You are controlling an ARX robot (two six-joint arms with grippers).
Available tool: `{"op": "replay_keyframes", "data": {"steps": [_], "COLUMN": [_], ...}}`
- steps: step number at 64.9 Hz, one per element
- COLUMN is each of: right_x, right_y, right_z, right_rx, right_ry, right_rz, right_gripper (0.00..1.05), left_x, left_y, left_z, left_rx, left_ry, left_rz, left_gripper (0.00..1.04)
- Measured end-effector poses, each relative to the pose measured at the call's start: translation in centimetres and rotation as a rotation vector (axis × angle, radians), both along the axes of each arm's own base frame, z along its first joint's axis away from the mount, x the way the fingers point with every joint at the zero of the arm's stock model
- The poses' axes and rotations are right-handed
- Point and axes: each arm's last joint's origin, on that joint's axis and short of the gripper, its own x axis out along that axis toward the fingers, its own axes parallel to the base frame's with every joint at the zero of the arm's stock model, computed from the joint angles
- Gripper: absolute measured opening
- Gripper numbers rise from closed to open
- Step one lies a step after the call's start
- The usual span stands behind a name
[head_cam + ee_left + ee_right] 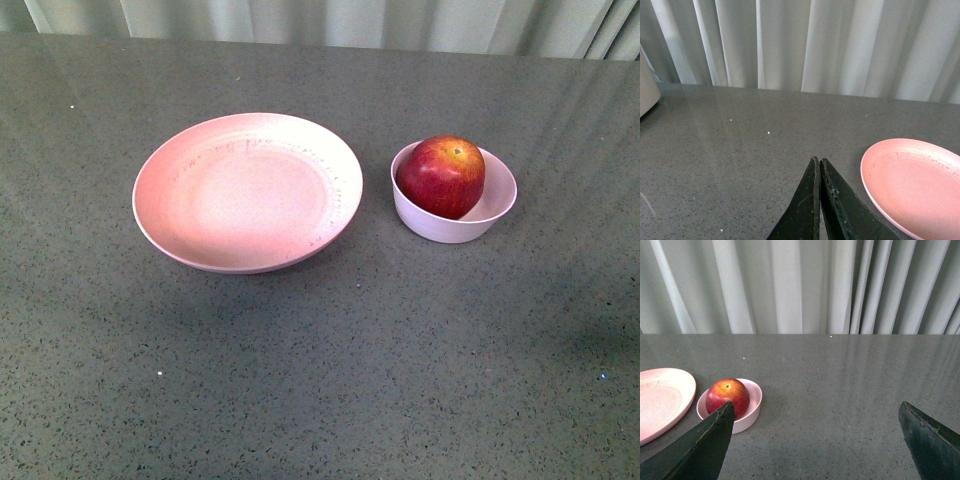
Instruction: Move apple from plate to bowl
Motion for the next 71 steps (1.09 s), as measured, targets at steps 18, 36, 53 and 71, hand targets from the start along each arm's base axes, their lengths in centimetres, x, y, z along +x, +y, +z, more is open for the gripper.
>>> {"op": "replay_keyframes", "data": {"steps": [18, 36, 53, 71], "right_x": [0.0, 0.0, 0.0, 0.0], "right_y": [0.0, 0.0, 0.0, 0.0], "right_z": [0.0, 0.0, 0.0, 0.0], "right_rx": [0.000, 0.000, 0.000, 0.000], "right_ry": [0.000, 0.000, 0.000, 0.000], "right_rz": [0.000, 0.000, 0.000, 0.000], "right_gripper": [0.96, 0.96, 0.96, 0.96], "left_x": [-1.3, -2.4, -3.1, -3.6], "left_y": [0.0, 0.0, 0.0, 0.0], "left_z": [0.6, 0.8, 0.8, 0.7], "left_rx": [0.000, 0.000, 0.000, 0.000], "left_ry": [-0.017, -0.025, -0.025, -0.025], "left_rz": [0.001, 0.001, 0.001, 0.001], "left_gripper": [0.02, 0.02, 0.02, 0.02]}}
